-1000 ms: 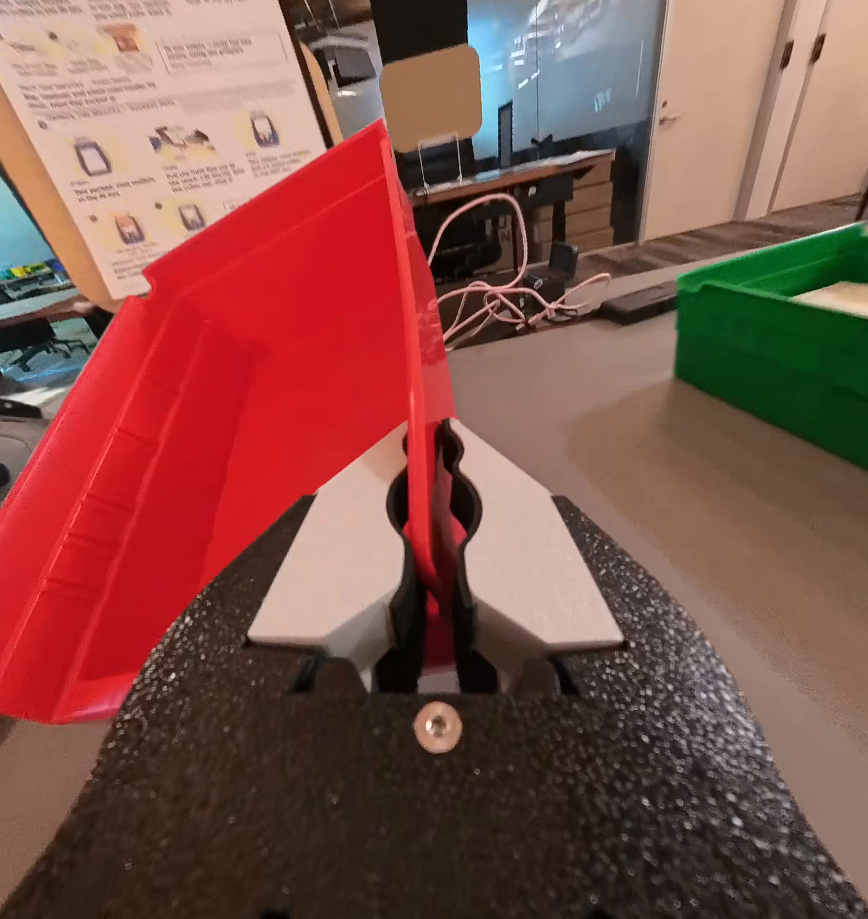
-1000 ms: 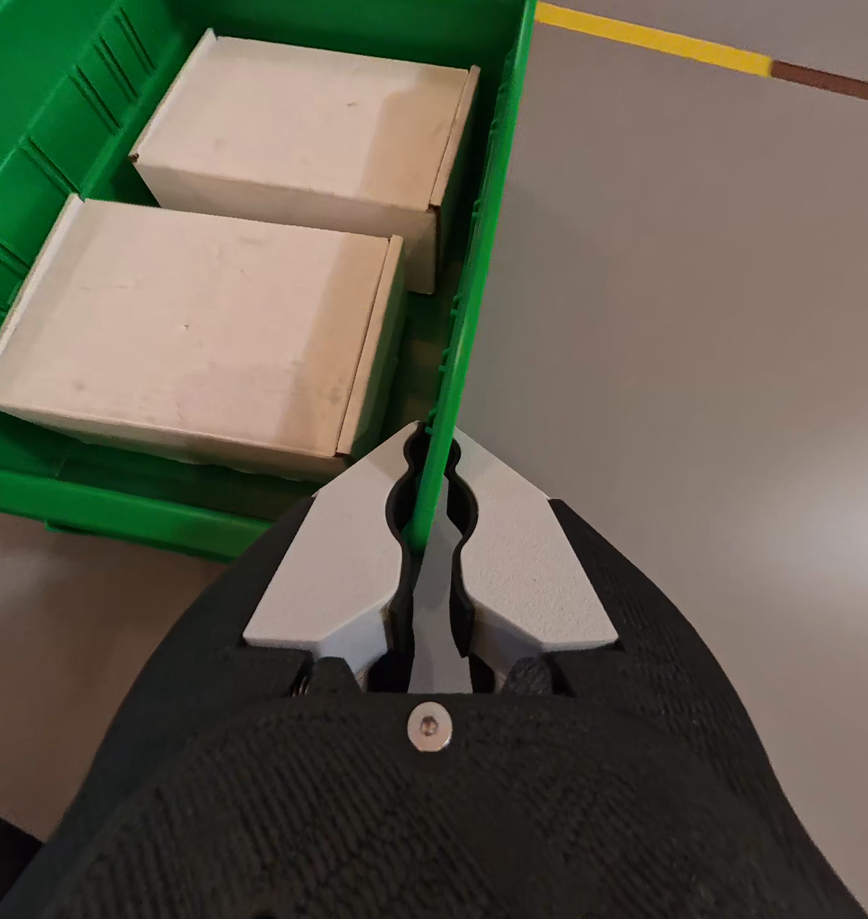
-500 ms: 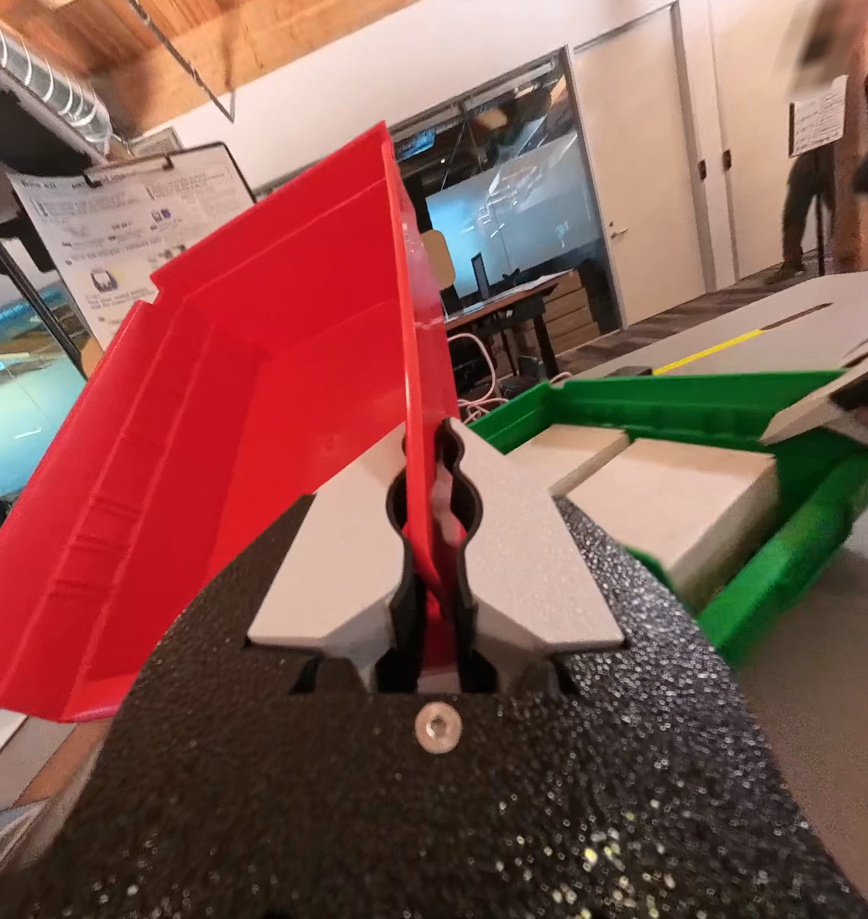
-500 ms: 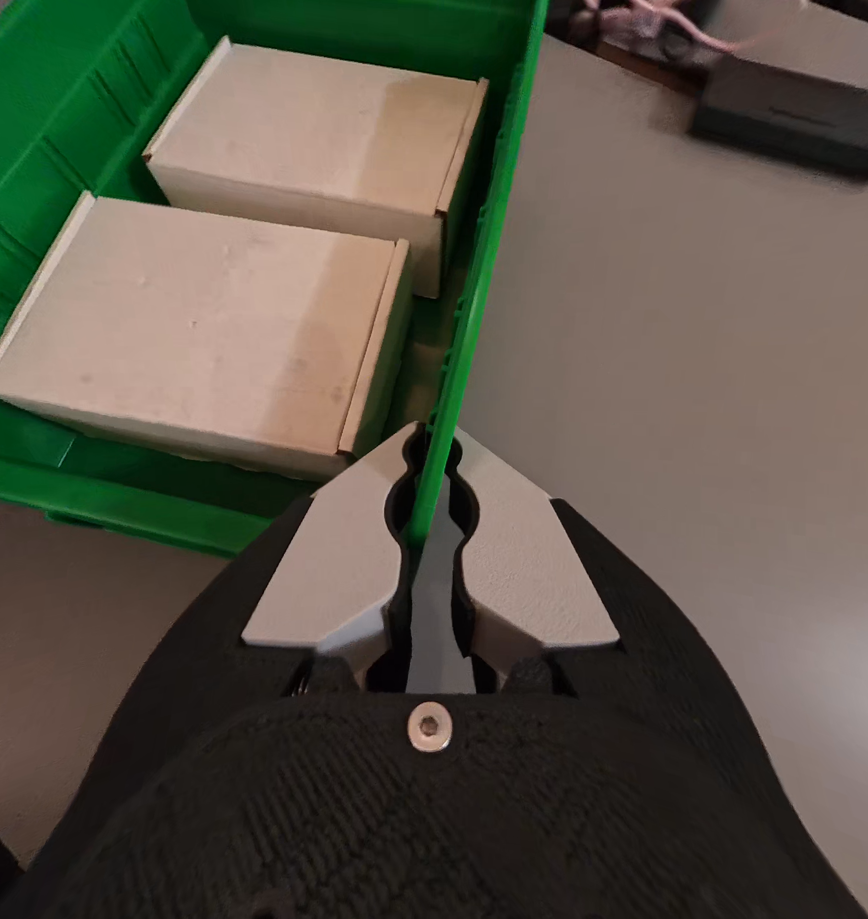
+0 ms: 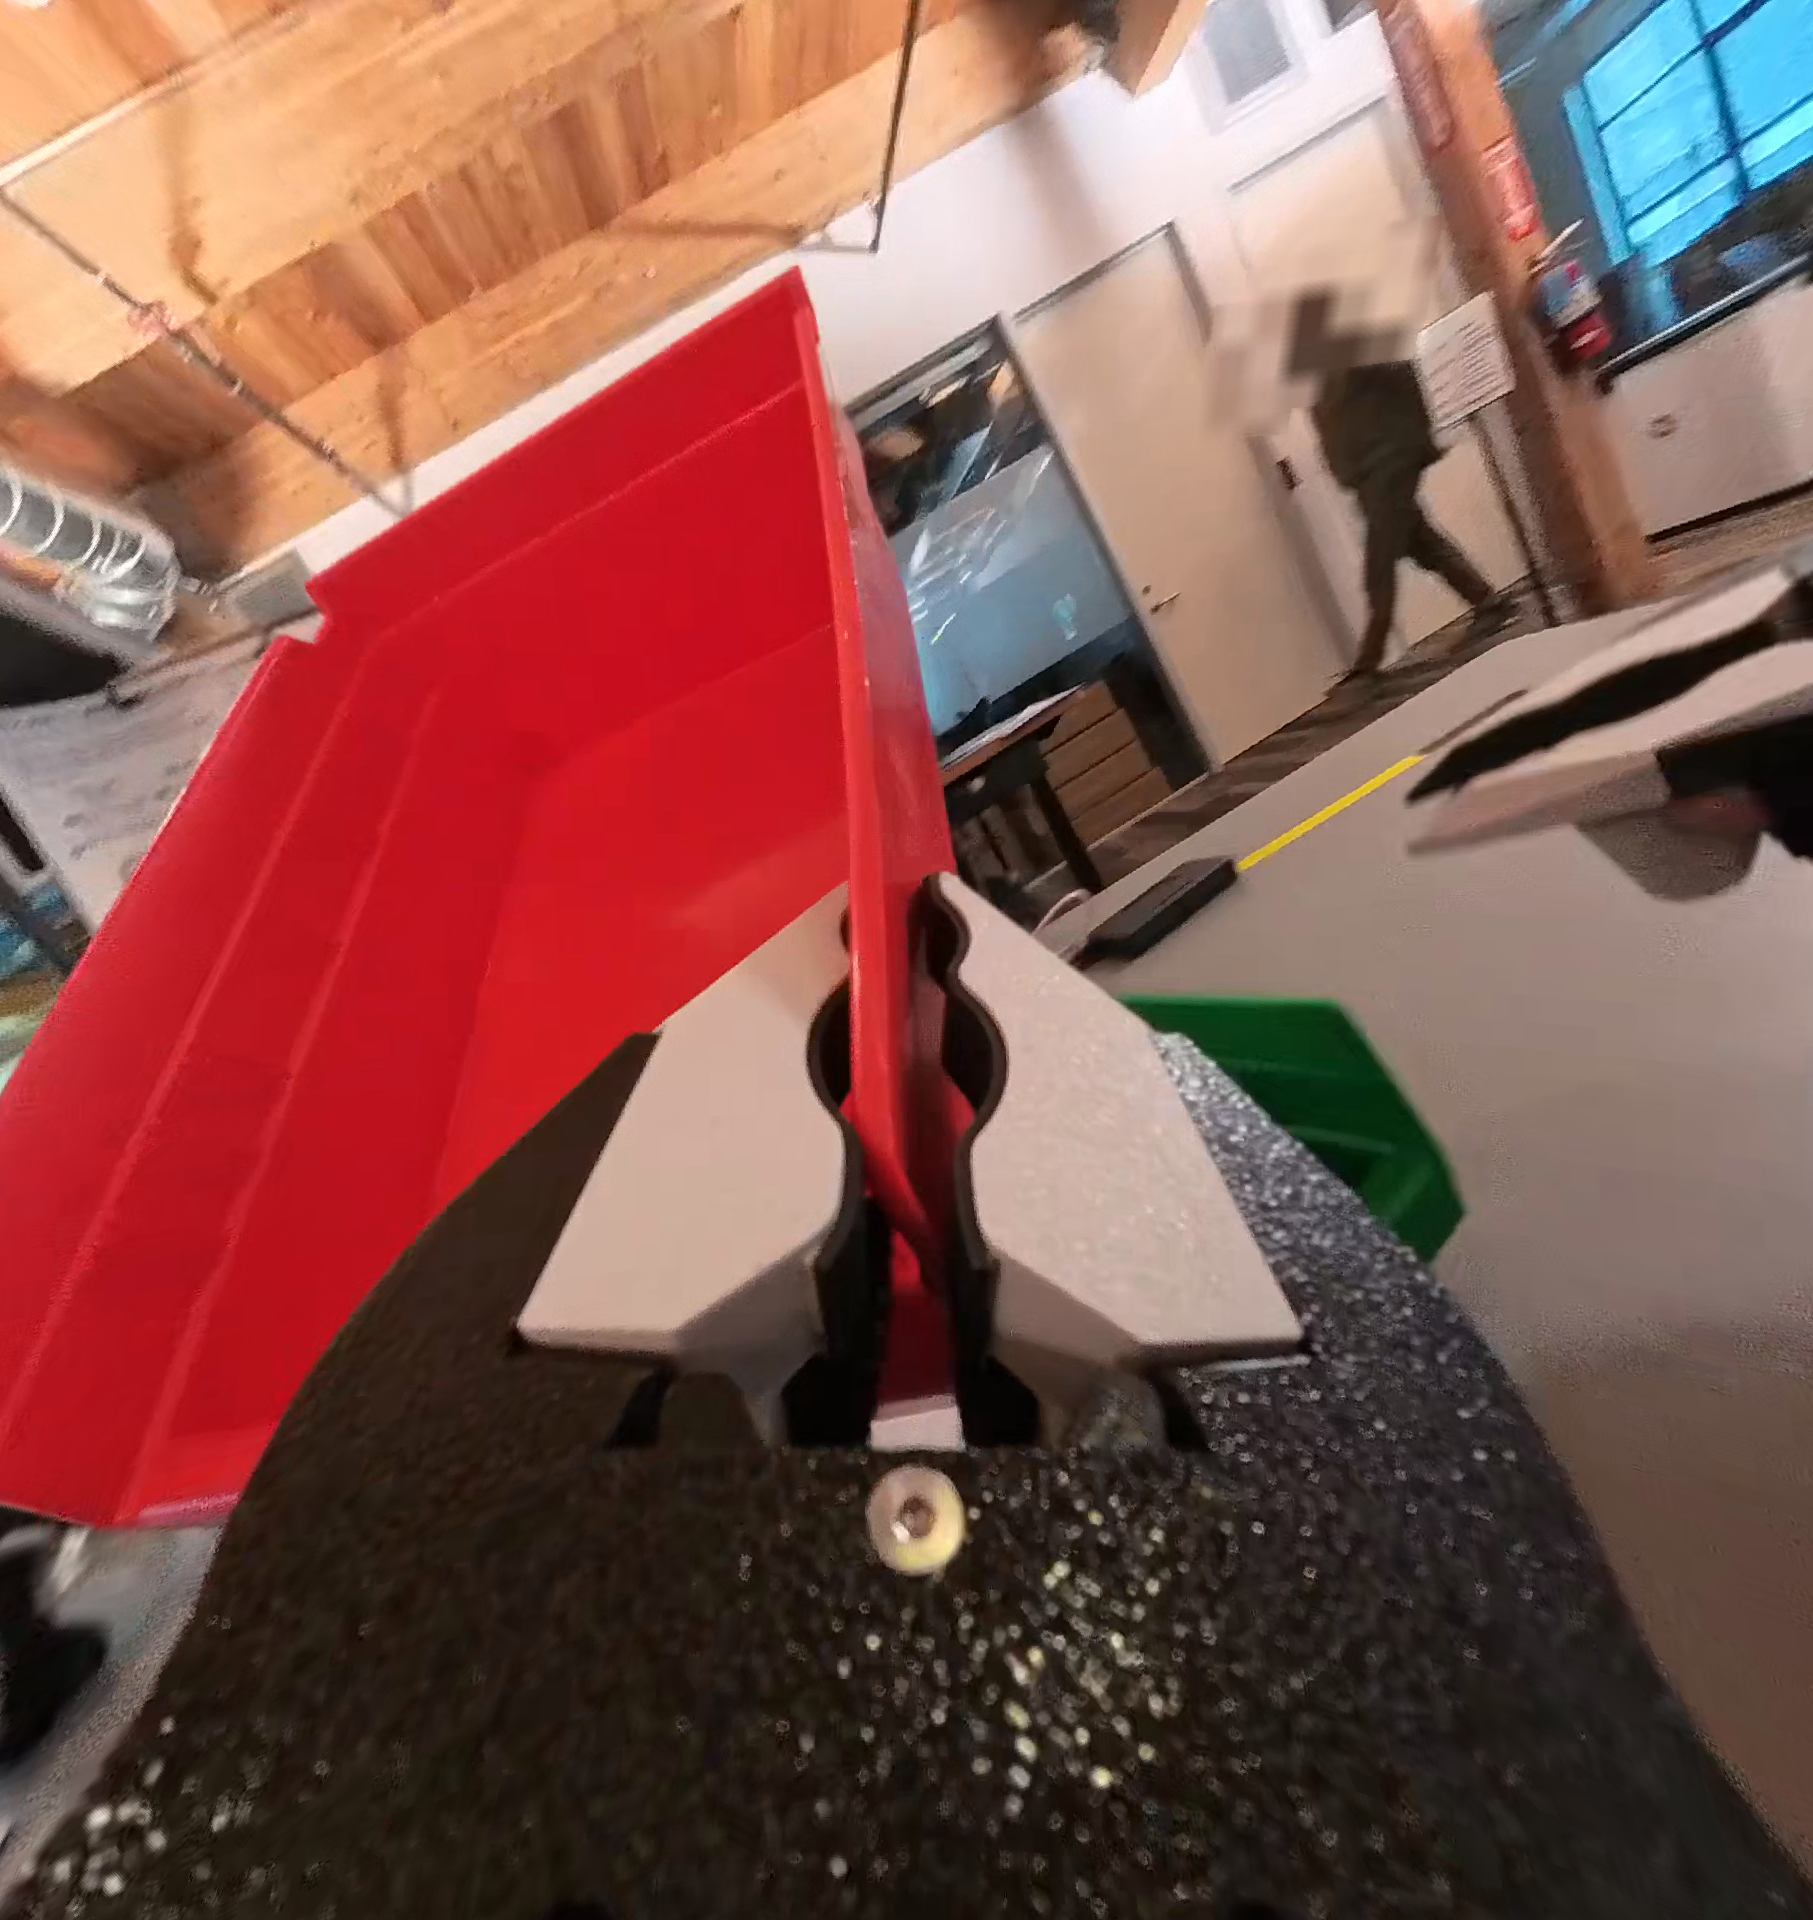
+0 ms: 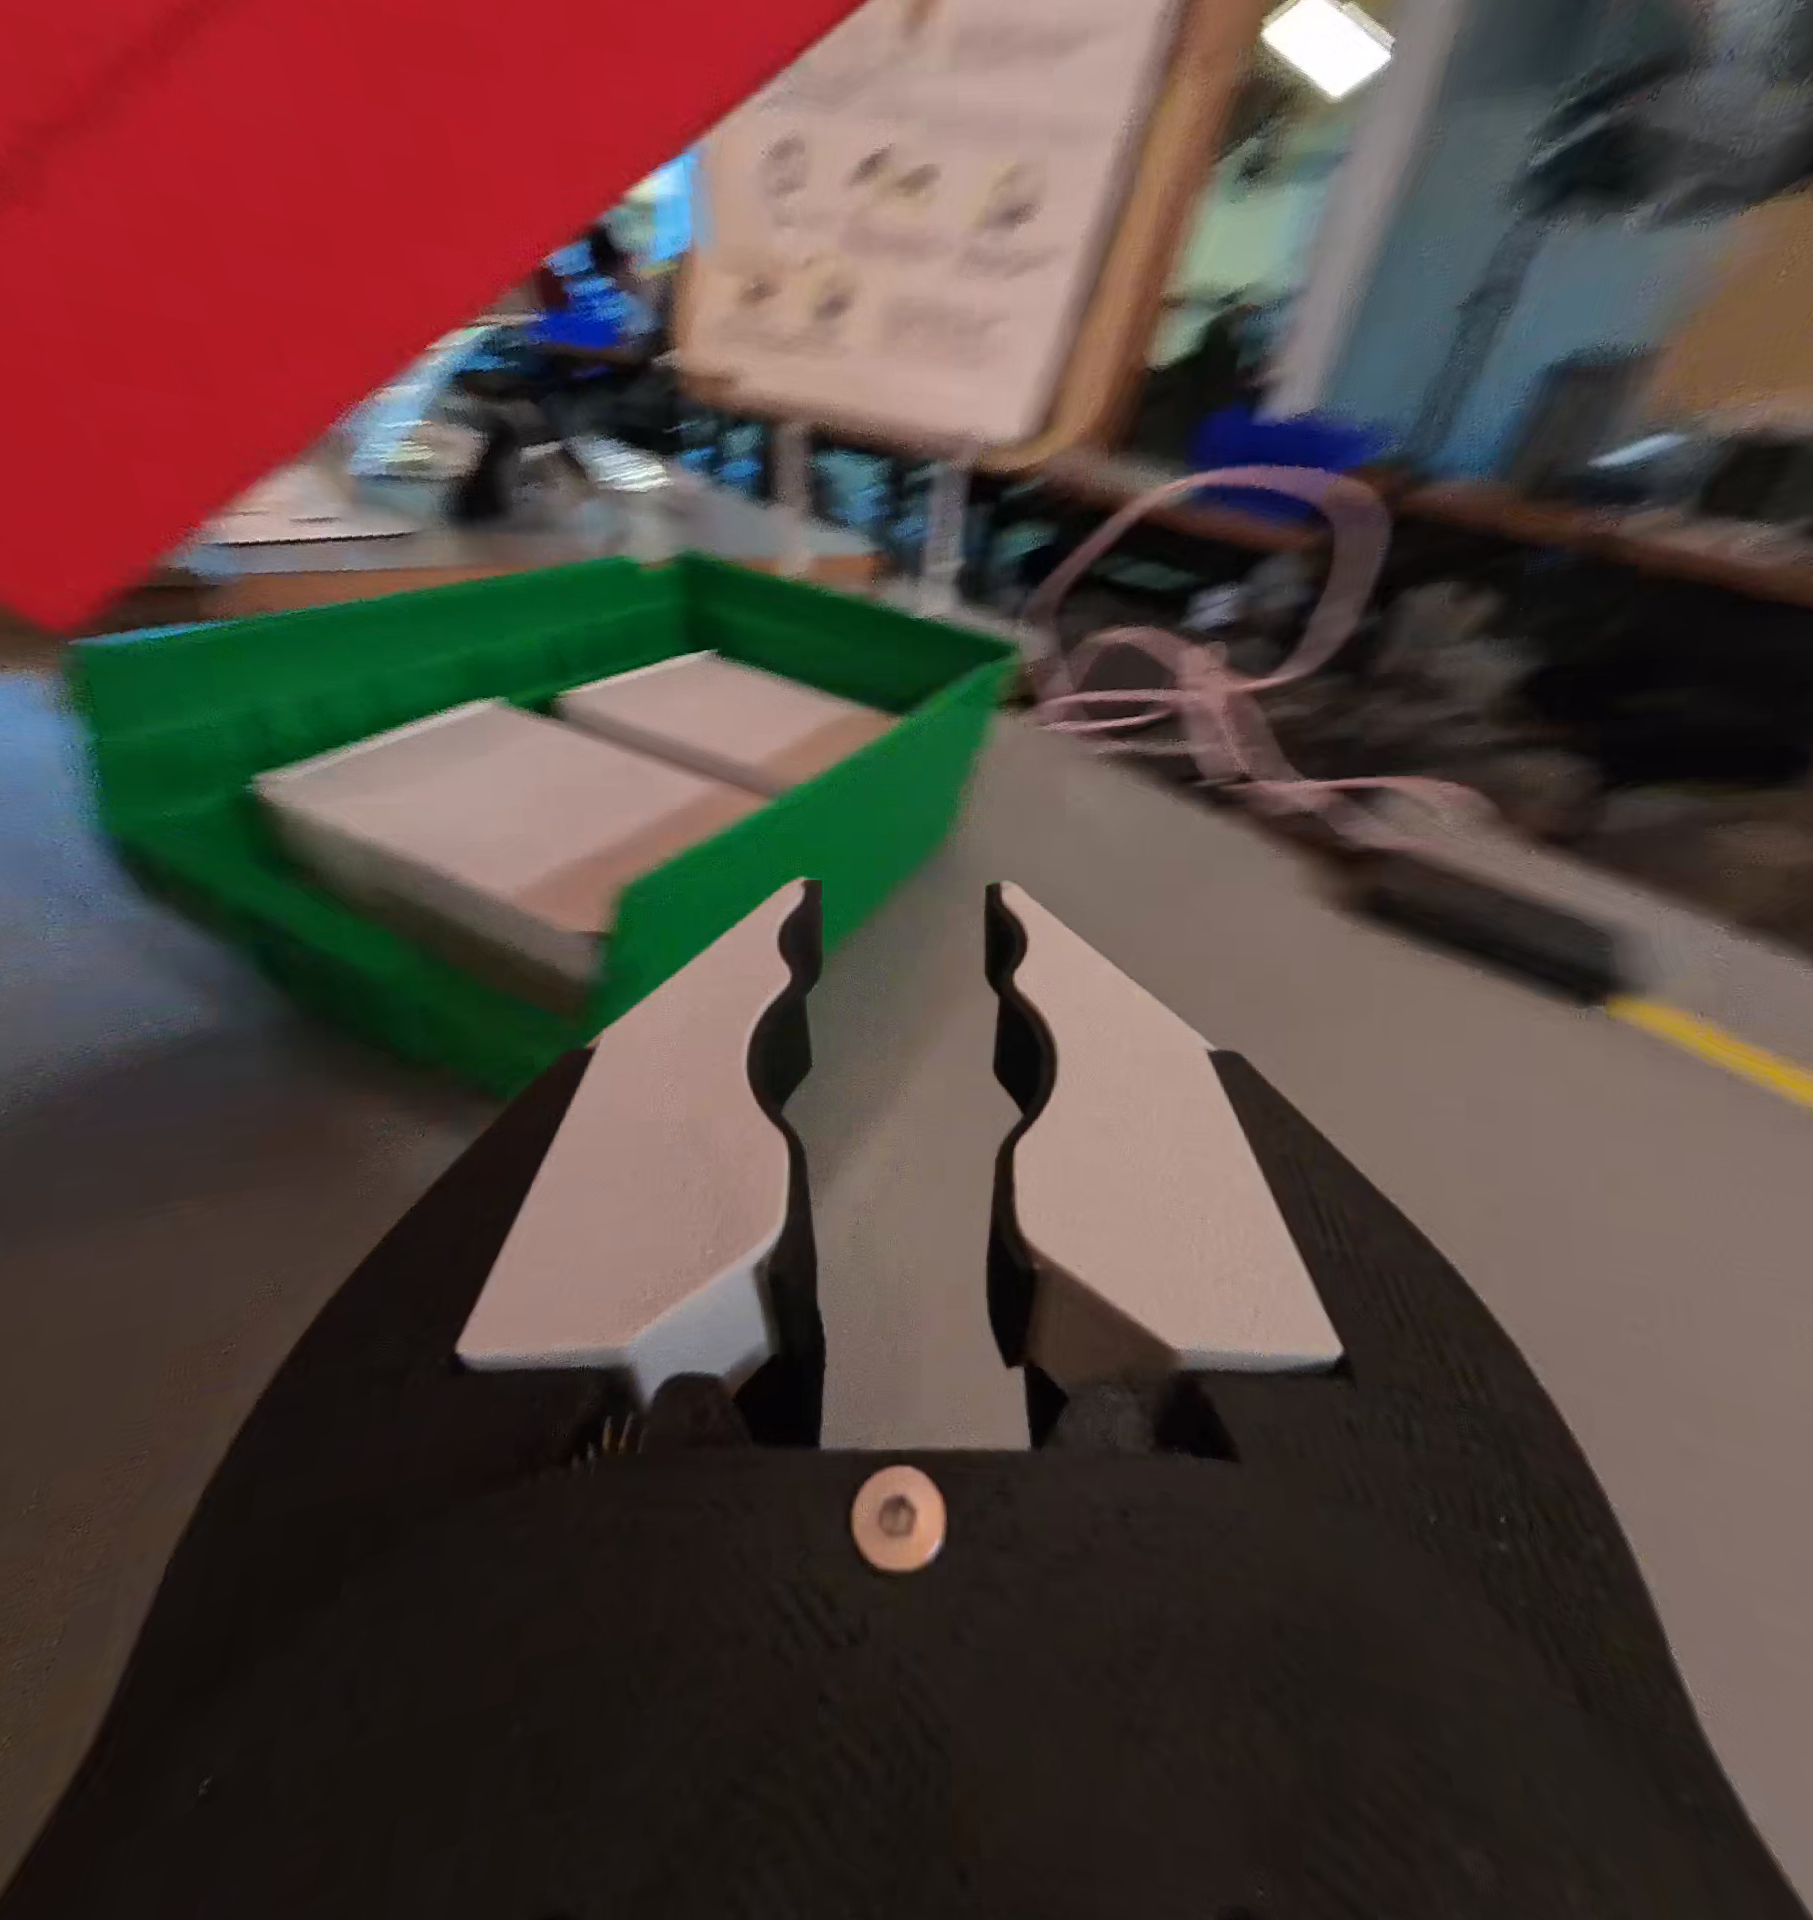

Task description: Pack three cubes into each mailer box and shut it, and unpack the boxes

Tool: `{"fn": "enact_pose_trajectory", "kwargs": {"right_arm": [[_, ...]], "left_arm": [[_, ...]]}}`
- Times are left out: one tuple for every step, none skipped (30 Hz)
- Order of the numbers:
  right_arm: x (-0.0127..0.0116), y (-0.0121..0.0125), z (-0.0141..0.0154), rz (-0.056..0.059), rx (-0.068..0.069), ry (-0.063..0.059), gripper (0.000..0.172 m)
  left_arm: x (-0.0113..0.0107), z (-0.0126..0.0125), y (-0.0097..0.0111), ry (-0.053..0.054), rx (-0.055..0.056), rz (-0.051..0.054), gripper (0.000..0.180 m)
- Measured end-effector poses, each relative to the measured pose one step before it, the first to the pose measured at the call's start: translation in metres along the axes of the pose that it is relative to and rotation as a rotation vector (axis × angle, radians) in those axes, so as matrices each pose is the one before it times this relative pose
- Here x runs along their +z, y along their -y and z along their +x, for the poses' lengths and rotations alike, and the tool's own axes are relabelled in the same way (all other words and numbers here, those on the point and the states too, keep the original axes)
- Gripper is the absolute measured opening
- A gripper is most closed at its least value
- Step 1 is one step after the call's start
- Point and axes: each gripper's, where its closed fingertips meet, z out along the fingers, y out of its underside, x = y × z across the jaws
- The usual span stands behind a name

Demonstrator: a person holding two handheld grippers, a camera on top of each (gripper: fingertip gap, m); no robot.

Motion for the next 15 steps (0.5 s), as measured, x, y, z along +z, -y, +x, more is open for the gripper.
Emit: {"fn": "enact_pose_trajectory", "kwargs": {"right_arm": [[-0.02105, 0.00415, 0.02291, 0.0454, -0.0559, -0.1193, 0.03], [-0.02137, 0.00439, 0.02446, 0.0504, -0.0491, -0.1221, 0.03], [-0.02116, 0.0044, 0.02663, 0.0522, -0.0376, -0.1289, 0.03], [-0.02018, 0.00474, 0.02601, 0.0529, -0.0274, -0.1189, 0.03], [-0.01875, 0.00483, 0.02495, 0.0486, -0.0168, -0.1069, 0.03], [-0.01718, 0.0051, 0.02316, 0.0421, -0.0111, -0.0937, 0.03], [-0.01517, 0.00508, 0.02116, 0.0343, -0.0142, -0.0809, 0.03], [-0.01351, 0.00353, 0.022, 0.0166, -0.0227, -0.0871, 0.03], [-0.01135, 0.00076, 0.02437, -0.0055, -0.0367, -0.1021, 0.028], [-0.00785, -0.00122, 0.0228, -0.0123, -0.044, -0.0873, 0.025], [-0.00445, -0.00149, 0.01875, -0.0135, -0.0256, -0.0593, 0.025], [-0.0019, -0.00083, 0.01441, -0.0152, 0.0065, -0.0325, 0.025], [-0.00079, 0.00115, 0.01129, -0.0092, 0.0338, -0.0174, 0.025], [-0.00051, 0.00361, 0.00907, 0.0037, 0.0456, -0.0103, 0.025], [-0.0008, 0.00472, 0.00634, 0.0116, 0.0412, -0.0019, 0.026]], "left_arm": [[0.00161, 0.01042, 0.00846, -0.0304, 0.0018, 0.0303, 0.006], [0.00245, 0.01161, 0.00934, -0.037, -0.0076, 0.0336, 0.005], [0.00366, 0.01284, 0.00941, -0.0453, -0.013, 0.0337, 0.005], [0.00501, 0.01383, 0.00848, -0.0546, -0.0154, 0.0291, 0.005], [0.00643, 0.01447, 0.00729, -0.0595, -0.0164, 0.0245, 0.005], [0.00811, 0.01489, 0.00615, -0.0641, -0.0228, 0.0193, 0.005], [0.00959, 0.01464, 0.00508, -0.0666, -0.0264, 0.0151, 0.004], [0.01008, 0.01441, 0.00417, -0.069, -0.0293, 0.0099, 0.005], [0.01041, 0.014, 0.00266, -0.0704, -0.0299, 0.0047, 0.005], [0.01107, 0.01287, 0.00121, -0.066, -0.0277, 0.0009, 0.005], [0.01216, 0.01164, -0.00059, -0.0596, -0.0263, -0.0029, 0.005], [0.01249, 0.01041, -0.00206, -0.054, -0.0251, -0.011, 0.004], [0.01281, 0.0088, -0.00289, -0.0468, -0.0244, -0.0189, 0.005], [0.01328, 0.00717, -0.00402, -0.04, -0.0227, -0.0226, 0.006], [0.01389, 0.00528, -0.00564, -0.0317, -0.0151, -0.0236, 0.006]]}}
